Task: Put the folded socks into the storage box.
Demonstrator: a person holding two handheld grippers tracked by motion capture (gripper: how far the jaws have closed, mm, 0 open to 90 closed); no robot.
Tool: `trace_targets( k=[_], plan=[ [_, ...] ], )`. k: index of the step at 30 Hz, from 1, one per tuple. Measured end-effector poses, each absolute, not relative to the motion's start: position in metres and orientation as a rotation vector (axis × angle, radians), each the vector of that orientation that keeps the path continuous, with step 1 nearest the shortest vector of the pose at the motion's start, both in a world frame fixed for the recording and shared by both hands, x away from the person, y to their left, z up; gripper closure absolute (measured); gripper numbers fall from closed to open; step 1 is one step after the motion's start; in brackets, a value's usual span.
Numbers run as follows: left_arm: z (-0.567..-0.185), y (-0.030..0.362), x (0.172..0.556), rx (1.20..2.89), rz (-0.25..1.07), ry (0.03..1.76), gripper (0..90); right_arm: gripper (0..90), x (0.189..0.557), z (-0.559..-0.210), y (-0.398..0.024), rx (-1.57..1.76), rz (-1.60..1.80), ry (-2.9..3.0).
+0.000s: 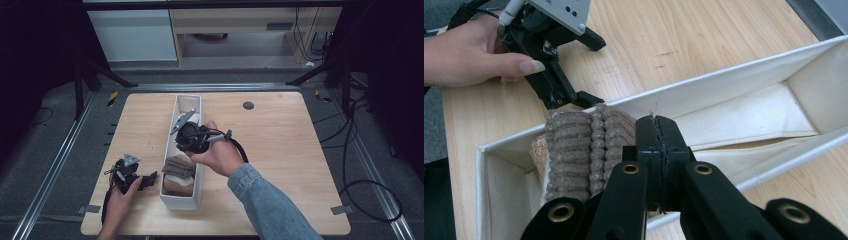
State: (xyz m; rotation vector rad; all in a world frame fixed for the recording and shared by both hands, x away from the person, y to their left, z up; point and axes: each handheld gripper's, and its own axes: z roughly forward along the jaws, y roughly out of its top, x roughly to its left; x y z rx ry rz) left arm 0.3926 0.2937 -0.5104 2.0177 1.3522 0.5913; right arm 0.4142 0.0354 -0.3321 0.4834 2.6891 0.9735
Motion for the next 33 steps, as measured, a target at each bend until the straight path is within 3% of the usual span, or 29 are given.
trace_targets(
  k=[33],
  plan=[
    [-0.51,0.294,0.393,2.019,0.591,1.35,0.0,90.0,0.413,-0.373,0.042,0.498,0.922,2.808]
  ],
)
